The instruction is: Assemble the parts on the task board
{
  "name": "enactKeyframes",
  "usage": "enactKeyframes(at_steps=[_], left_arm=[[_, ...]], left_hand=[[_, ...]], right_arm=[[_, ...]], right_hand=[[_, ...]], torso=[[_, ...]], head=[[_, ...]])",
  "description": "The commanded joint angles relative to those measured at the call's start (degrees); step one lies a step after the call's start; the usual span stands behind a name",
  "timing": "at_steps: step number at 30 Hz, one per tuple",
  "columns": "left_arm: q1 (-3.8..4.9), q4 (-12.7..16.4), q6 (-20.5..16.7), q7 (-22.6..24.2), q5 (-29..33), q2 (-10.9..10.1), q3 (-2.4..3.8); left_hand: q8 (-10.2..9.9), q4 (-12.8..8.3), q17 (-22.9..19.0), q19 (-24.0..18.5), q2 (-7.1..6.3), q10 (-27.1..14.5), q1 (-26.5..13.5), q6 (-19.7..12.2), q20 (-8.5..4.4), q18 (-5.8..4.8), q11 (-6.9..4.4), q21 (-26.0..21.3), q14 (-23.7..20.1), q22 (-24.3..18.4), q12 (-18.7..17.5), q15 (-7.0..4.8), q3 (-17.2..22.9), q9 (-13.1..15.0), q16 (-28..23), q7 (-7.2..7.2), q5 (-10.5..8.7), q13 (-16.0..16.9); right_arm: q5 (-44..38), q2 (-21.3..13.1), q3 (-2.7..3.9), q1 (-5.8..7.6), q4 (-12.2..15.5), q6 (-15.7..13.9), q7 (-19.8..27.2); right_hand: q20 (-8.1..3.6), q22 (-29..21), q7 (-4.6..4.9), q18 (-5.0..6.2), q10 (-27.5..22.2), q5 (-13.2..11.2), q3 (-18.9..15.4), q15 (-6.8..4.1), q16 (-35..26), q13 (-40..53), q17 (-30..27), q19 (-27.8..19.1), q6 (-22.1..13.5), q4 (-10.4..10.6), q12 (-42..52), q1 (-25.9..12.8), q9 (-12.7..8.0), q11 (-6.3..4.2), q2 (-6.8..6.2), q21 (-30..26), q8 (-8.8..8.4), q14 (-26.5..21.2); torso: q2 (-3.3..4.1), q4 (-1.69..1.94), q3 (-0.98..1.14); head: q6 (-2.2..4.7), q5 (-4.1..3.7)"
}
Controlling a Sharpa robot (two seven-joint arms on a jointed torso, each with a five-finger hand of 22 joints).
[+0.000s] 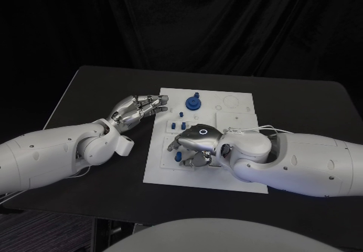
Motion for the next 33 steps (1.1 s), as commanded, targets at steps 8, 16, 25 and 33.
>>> enactKeyframes(at_steps=[8,16,25,33], left_arm=[[-0.19,0.16,0.84,0.52,0.16,-0.26,0.04],[-0.25,0.54,0.43,0.74,0.16,-0.82,0.04],[-0.26,1.05,-0.86,1.45,0.16,-1.5,0.04],[-0.25,1.22,-1.99,3.26,0.16,-1.55,0.05]], left_hand=[[0.17,0.02,0.08,0.2,0.0,-0.03,-0.54,-0.05,0.07,-1.19,0.15,0.03,-0.11,-0.01,0.2,0.36,0.12,0.03,0.33,0.21,-0.3,0.08],[0.2,0.14,0.08,0.3,0.04,0.02,-0.67,-0.03,0.07,-1.24,0.23,0.05,-0.09,0.03,0.23,0.4,0.32,0.04,0.42,0.24,-0.13,0.09],[0.31,0.11,0.12,0.51,-0.11,0.31,-0.69,0.08,0.05,-1.28,0.24,0.1,0.1,0.11,0.47,0.42,0.74,0.06,0.69,0.18,0.55,0.14],[0.5,-0.09,0.14,0.51,-0.45,0.94,-0.59,0.3,0.01,-1.26,0.61,0.08,0.24,-0.21,0.94,0.34,1.4,0.11,0.98,0.23,1.29,0.21]], right_arm=[[1.53,-1.51,0.05,-0.13,0.94,-4.03,2.55],[13.75,-8.85,0.11,3.08,5.13,-11.38,8.26],[31.56,-21.1,0.03,7.93,8.83,-11.03,8.8],[31.85,-29.31,-0.04,7.16,10.79,-4.47,-4.17]], right_hand=[[0.26,6.26,0.47,1.16,-2.2,-1.52,-2.41,0.03,0.04,0.86,-0.34,-0.53,0.31,0.84,2.95,-0.39,-0.63,0.01,0.4,-0.11,0.68,-0.53],[-0.93,6.81,1.97,0.85,-0.56,-0.53,-4.3,-1.33,1.45,4.77,1.01,0.54,2.73,2.43,12.87,0.42,-1.36,-1.78,1.64,2.2,1.94,0.5],[-3.02,5.79,0.81,1.49,-1.54,1.61,-4.48,-3.65,-1.34,26.23,-3.8,-1.03,7.0,2.83,47.62,3.85,2.48,-4.68,3.17,-1.61,11.2,-1.55],[-4.9,6.9,-1.71,0.71,31.84,1.0,-10.61,-5.75,0.7,64.45,0.06,1.36,6.75,12.03,64.84,-9.24,7.9,-7.03,4.6,2.06,21.32,1.25]], torso=[[0.01,0.01,-0.01],[0.01,-0.04,0.03],[-0.15,-0.09,-0.08],[-0.15,-0.27,-0.11]], head=[[-0.01,-0.13],[-0.01,-1.08],[-0.01,-3.18],[-0.01,-4.63]])
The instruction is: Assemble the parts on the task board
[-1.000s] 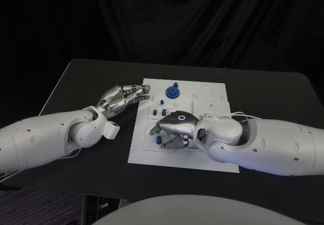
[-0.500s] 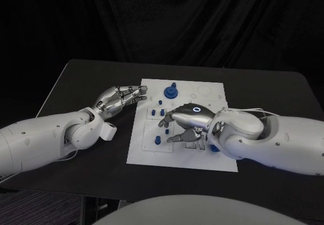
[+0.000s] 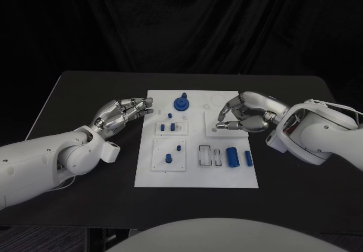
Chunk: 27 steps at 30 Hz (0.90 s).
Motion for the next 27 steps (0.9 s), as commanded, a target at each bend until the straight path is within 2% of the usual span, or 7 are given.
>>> enactKeyframes(at_steps=[1,6,12,18,22,25,27], left_arm=[[-0.1,0.06,-1.25,2.95,0.15,0.0,0.05],[-0.09,0.23,-1.37,3.45,0.15,0.0,0.05],[-0.09,0.23,-1.27,3.38,0.15,0.0,0.05],[-0.09,0.06,-1.14,3.21,0.15,0.0,0.05],[-0.09,-0.05,-0.75,2.8,0.15,0.14,0.05],[-0.09,-0.17,-0.54,2.57,0.15,0.26,0.05],[-0.09,-0.25,-0.47,2.51,0.15,0.32,0.05]], left_hand=[[0.26,0.03,0.08,0.08,-0.12,0.34,-0.25,0.3,0.0,-0.31,0.02,0.07,-0.01,-0.14,0.27,0.09,0.42,0.06,0.3,0.28,0.39,0.09],[0.27,-0.07,0.06,0.08,-0.08,0.41,-0.17,0.28,-0.05,-0.25,0.02,0.06,-0.11,-0.18,0.31,-0.03,0.77,0.05,0.3,0.32,0.61,0.09],[0.31,-0.12,0.08,0.17,-0.11,0.63,-0.15,0.34,-0.02,-0.21,0.16,0.07,-0.01,-0.09,0.5,-0.03,0.99,0.06,0.43,0.35,0.72,0.12],[0.32,-0.12,0.09,0.25,-0.1,0.68,-0.16,0.35,-0.02,-0.2,0.18,0.09,0.03,0.0,0.55,-0.03,1.03,0.06,0.46,0.35,0.74,0.13],[0.34,-0.13,0.09,0.26,-0.11,0.73,-0.17,0.37,0.01,-0.19,0.26,0.1,0.05,-0.04,0.56,-0.02,1.13,0.06,0.49,0.38,0.77,0.13],[0.34,-0.17,0.1,0.3,-0.14,0.79,-0.16,0.37,0.04,-0.19,0.39,0.12,0.07,-0.06,0.6,0.01,1.26,0.06,0.53,0.41,0.8,0.14],[0.34,-0.17,0.1,0.3,-0.14,0.79,-0.16,0.37,0.04,-0.19,0.39,0.12,0.07,-0.06,0.6,0.01,1.26,0.06,0.53,0.41,0.8,0.14]], right_arm=[[1.56,-1.59,-0.05,-0.89,1.01,4.72,-10.94],[-3.84,-3.54,-0.08,-1.99,2.16,6.41,-18.6],[-8.89,-4.18,-0.1,-3.06,3.01,6.6,-23.51],[-13.0,-3.95,-0.1,-4.03,4.12,8.27,-27.41],[-15.78,-3.61,-0.1,-4.67,4.73,9.99,-29.22],[-17.38,-3.04,-0.1,-5.26,4.91,11.38,-30.22],[-17.89,-2.8,-0.1,-5.53,4.94,11.72,-30.49]], right_hand=[[-0.39,7.45,-0.45,-0.54,6.63,1.09,-1.53,-0.31,1.42,7.42,2.54,1.52,-1.2,0.76,1.85,-3.4,1.83,-0.48,0.65,2.73,3.0,1.61],[-1.34,9.27,-1.53,-1.84,19.08,2.44,-2.72,-1.31,6.13,21.86,11.21,4.32,-2.16,0.77,4.23,-5.62,6.0,-1.58,0.97,9.95,9.05,5.03],[-2.2,11.05,-2.53,-3.17,19.79,3.19,-3.58,-2.15,10.68,22.72,20.07,6.72,-2.28,1.01,4.33,-10.7,8.95,-2.47,1.67,17.34,12.8,7.72],[-3.51,12.5,-4.04,-4.29,19.79,7.74,-3.58,-3.37,13.11,22.72,25.05,8.55,-0.6,1.13,4.33,-17.66,12.66,-3.88,1.81,23.62,16.1,8.92],[-3.9,12.51,-4.56,-4.31,19.79,8.81,-2.74,-3.8,13.33,22.72,25.48,8.56,0.08,1.09,4.33,-20.11,14.97,-4.38,0.8,24.05,17.45,9.0],[-4.18,12.46,-4.84,-4.28,19.79,8.88,-0.73,-4.06,13.26,22.72,25.28,8.47,-0.39,1.12,4.33,-19.93,17.43,-4.65,-2.33,24.2,18.36,8.96],[-4.19,12.42,-4.88,-4.26,19.79,8.79,-0.17,-4.1,13.19,22.72,25.12,8.42,-0.54,1.09,4.33,-19.66,17.91,-4.66,-2.63,24.15,18.45,8.92]], torso=[[-0.03,-0.05,-0.08],[0.16,0.14,-0.14],[0.14,-0.01,0.03],[0.15,0.21,0.07],[0.16,0.42,-0.07],[0.14,0.27,0.0],[0.15,0.13,0.09]], head=[[-0.01,-0.57],[-0.01,-1.24],[-0.01,-1.66],[-0.01,-2.32],[-0.01,-2.76],[-0.01,-2.75],[-0.01,-2.66]])
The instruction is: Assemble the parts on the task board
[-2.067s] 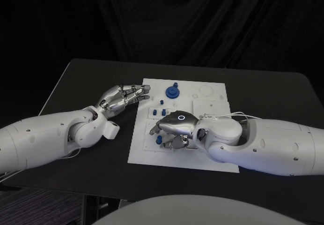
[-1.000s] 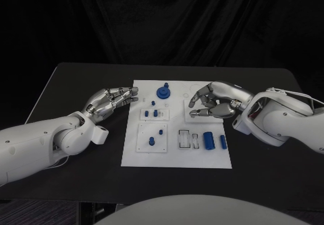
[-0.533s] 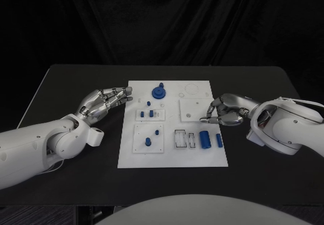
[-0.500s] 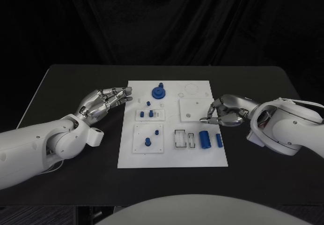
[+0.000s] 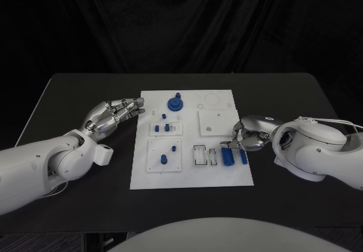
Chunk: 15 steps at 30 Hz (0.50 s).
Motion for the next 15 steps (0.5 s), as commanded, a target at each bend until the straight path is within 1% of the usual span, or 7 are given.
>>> enactKeyframes(at_steps=[1,6,9,11,15], left_arm=[[-0.09,-0.07,0.63,1.31,0.15,0.22,0.05],[-0.09,-0.21,0.83,0.96,0.15,0.25,0.05],[-0.09,-0.3,0.97,0.65,0.15,0.26,0.05],[-0.09,-0.36,1.02,0.5,0.15,0.28,0.05],[-0.09,-0.46,1.07,0.15,0.15,0.33,0.05]], left_hand=[[0.34,-0.02,0.06,0.3,-0.14,0.34,-0.16,0.16,0.04,-0.2,-0.06,0.12,0.08,-0.01,0.33,0.01,0.47,0.07,0.3,0.2,0.35,0.09],[0.35,-0.04,0.07,0.28,-0.14,0.35,-0.16,0.16,0.05,-0.2,0.03,0.11,0.09,-0.09,0.31,0.03,0.59,0.06,0.34,0.23,0.38,0.09],[0.35,-0.05,0.07,0.28,-0.14,0.35,-0.16,0.16,0.05,-0.2,0.03,0.11,0.09,-0.1,0.31,0.03,0.6,0.06,0.34,0.23,0.38,0.09],[0.35,-0.05,0.07,0.24,-0.14,0.32,-0.17,0.15,0.06,-0.2,0.09,0.1,0.11,-0.17,0.27,0.04,0.65,0.06,0.36,0.25,0.39,0.08],[0.34,-0.05,0.08,0.25,-0.16,0.33,-0.2,0.13,0.07,-0.21,0.2,0.1,0.15,-0.2,0.27,0.07,0.74,0.05,0.41,0.31,0.38,0.08]], right_arm=[[-4.68,0.35,0.01,-0.58,0.26,3.24,-4.27],[-5.4,1.0,0.01,-1.03,0.06,3.71,-4.54],[-5.57,1.37,0.01,-1.15,-0.1,3.92,-4.57],[-5.63,1.58,0.01,-1.22,-0.18,4.07,-4.62],[-5.7,1.89,0.01,-1.51,-0.18,4.55,-5.14]], right_hand=[[-0.4,12.4,-0.21,-0.58,5.86,-0.16,1.04,-0.41,0.05,15.06,11.7,3.58,-0.26,-0.08,0.15,0.47,0.9,-0.38,-0.86,-0.01,0.32,5.34],[-0.42,12.33,-0.23,-0.53,5.86,-0.37,1.47,-0.43,-0.08,15.06,11.41,3.49,-0.35,-0.1,0.15,0.88,1.35,-0.4,-1.07,-0.17,0.38,5.27],[-0.42,12.32,-0.23,-0.52,5.86,-0.4,1.51,-0.43,-0.16,15.06,11.2,3.48,-0.34,-0.1,0.15,0.91,1.39,-0.4,-1.08,-0.19,0.39,5.23],[-0.42,12.28,-0.24,-0.49,5.86,-0.41,1.6,-0.44,-0.24,15.06,11.02,3.43,-0.28,-0.04,0.15,0.84,1.5,-0.41,-1.0,-0.32,0.41,5.19],[-0.43,12.25,-0.28,-0.47,5.86,0.03,1.9,-0.46,-0.36,15.06,10.75,3.37,-0.23,-0.07,0.15,0.86,1.8,-0.44,-0.83,-0.36,0.4,5.13]], torso=[[-0.03,-0.24,0.12],[-0.06,-0.14,0.08],[-0.07,-0.21,0.09],[-0.08,-0.21,0.13],[-0.08,-0.18,0.11]], head=[[-0.01,0.15],[-0.01,0.12],[-0.01,0.21],[-0.01,0.18],[-0.01,0.19]])
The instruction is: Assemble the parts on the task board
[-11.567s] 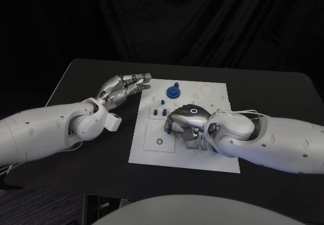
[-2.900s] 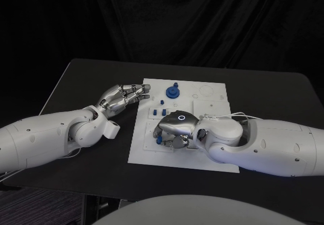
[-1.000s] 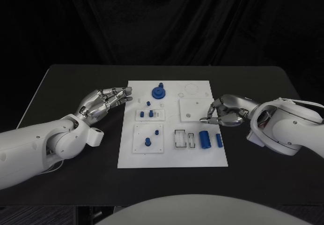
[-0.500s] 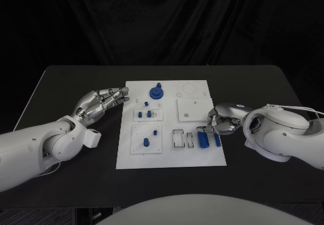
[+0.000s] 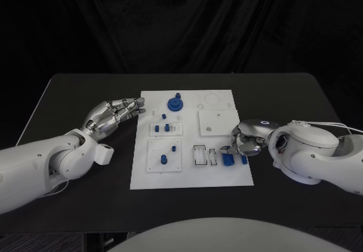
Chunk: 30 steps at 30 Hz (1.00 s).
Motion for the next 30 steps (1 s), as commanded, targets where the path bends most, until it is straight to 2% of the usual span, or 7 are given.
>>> enactKeyframes(at_steps=[1,2,4,19,28,29,30], left_arm=[[-0.09,0.02,0.91,0.18,0.15,0.13,0.05],[-0.09,0.03,0.96,0.05,0.15,0.14,0.05],[-0.09,0.01,1.05,-0.14,0.14,0.16,0.05],[-0.09,-0.06,1.73,-0.97,0.14,0.3,0.04],[-0.1,-0.14,2.65,-1.43,0.14,0.46,0.04],[-0.1,-0.15,2.7,-1.47,0.14,0.45,0.04],[-0.1,-0.15,2.73,-1.49,0.14,0.44,0.04]], left_hand=[[0.34,-0.05,0.09,0.25,-0.16,0.33,-0.2,0.13,0.08,-0.22,0.2,0.1,0.15,-0.08,0.27,0.08,0.42,0.06,0.41,0.31,0.38,0.08],[0.34,-0.05,0.09,0.25,-0.16,0.33,-0.2,0.13,0.08,-0.22,0.21,0.1,0.15,-0.08,0.26,0.08,0.42,0.06,0.42,0.32,0.37,0.08],[0.33,-0.05,0.09,0.2,-0.17,0.3,-0.22,0.11,0.09,-0.23,0.27,0.09,0.16,-0.17,0.22,0.11,0.48,0.05,0.43,0.37,0.37,0.07],[0.3,-0.04,0.09,0.17,-0.19,0.15,-0.28,0.04,0.11,-0.28,0.4,0.08,0.19,-0.27,0.06,0.18,0.63,0.03,0.49,0.46,0.35,0.04],[0.29,-0.04,0.11,0.25,-0.18,0.16,-0.3,0.01,0.12,-0.32,0.4,0.1,0.28,-0.18,0.07,0.26,0.73,0.02,0.59,0.5,0.33,0.04],[0.27,-0.02,0.14,0.31,-0.14,0.1,-0.35,-0.05,0.15,-0.43,0.4,0.11,0.45,-0.19,0.01,0.43,0.96,0.01,0.76,0.52,0.31,0.03],[0.27,-0.02,0.14,0.31,-0.14,0.1,-0.35,-0.05,0.15,-0.43,0.4,0.11,0.45,-0.19,0.01,0.43,0.96,0.01,0.76,0.52,0.31,0.03]], right_arm=[[-1.4,0.18,0.01,-0.39,0.1,1.67,-2.43],[-1.43,0.26,0.01,-0.48,0.12,1.96,-2.73],[-1.46,0.44,0.01,-0.62,0.06,2.55,-3.22],[-1.31,2.13,0.01,-1.15,-0.93,5.32,-5.67],[2.23,3.06,0.01,-1.49,-2.09,8.04,-7.0],[2.91,3.15,0.01,-1.51,-2.19,7.97,-6.93],[3.38,3.22,0.01,-1.52,-2.25,7.83,-6.79]], right_hand=[[-0.42,12.29,-0.31,-0.52,5.87,1.41,0.59,-0.51,-0.48,15.07,10.5,3.36,-0.27,0.04,0.15,-0.05,0.44,-0.43,-0.11,-0.21,0.03,5.08],[-0.43,12.27,-0.28,-0.51,5.87,2.8,0.69,-0.48,-0.64,15.07,10.16,3.29,-0.33,0.04,0.15,-0.45,0.73,-0.44,-0.2,-0.25,-0.23,5.0],[-0.42,12.11,-0.25,-0.39,5.87,3.59,0.75,-0.48,-0.93,15.07,9.53,3.1,-0.41,0.03,0.15,-0.82,0.94,-0.42,-0.28,-0.71,-0.52,4.87],[-0.4,12.02,-0.25,-0.33,5.87,4.28,1.27,-0.47,-1.38,15.07,8.6,2.95,-0.29,-0.21,0.15,-0.11,1.29,-0.42,-0.26,-0.95,-1.0,4.67],[-0.35,11.9,-0.18,-0.25,5.87,0.39,1.44,-0.43,-1.68,15.07,8.11,2.78,0.04,-0.24,0.15,0.09,2.12,-0.36,-0.24,-1.28,-2.05,4.61],[-0.38,11.9,-0.26,-0.24,5.87,1.08,2.11,-0.48,-1.72,15.07,8.04,2.78,0.16,-0.92,0.15,1.69,2.39,-0.41,0.16,-1.28,-2.14,4.61],[-0.43,11.9,-0.32,-0.24,5.87,3.2,2.93,-0.55,-1.77,15.07,7.96,2.77,0.21,-1.83,0.15,3.79,2.76,-0.48,0.5,-1.28,-2.3,4.6]], torso=[[0.01,0.0,0.02],[-0.01,-0.01,0.02],[-0.03,0.03,0.0],[0.0,0.01,-0.05],[0.0,0.0,-0.04],[0.0,0.0,-0.04],[0.0,0.0,-0.04]], head=[[-0.01,-0.04],[-0.01,-0.06],[-0.01,-0.12],[-0.01,-0.01],[-0.01,0.28],[-0.01,0.31],[-0.01,0.34]])
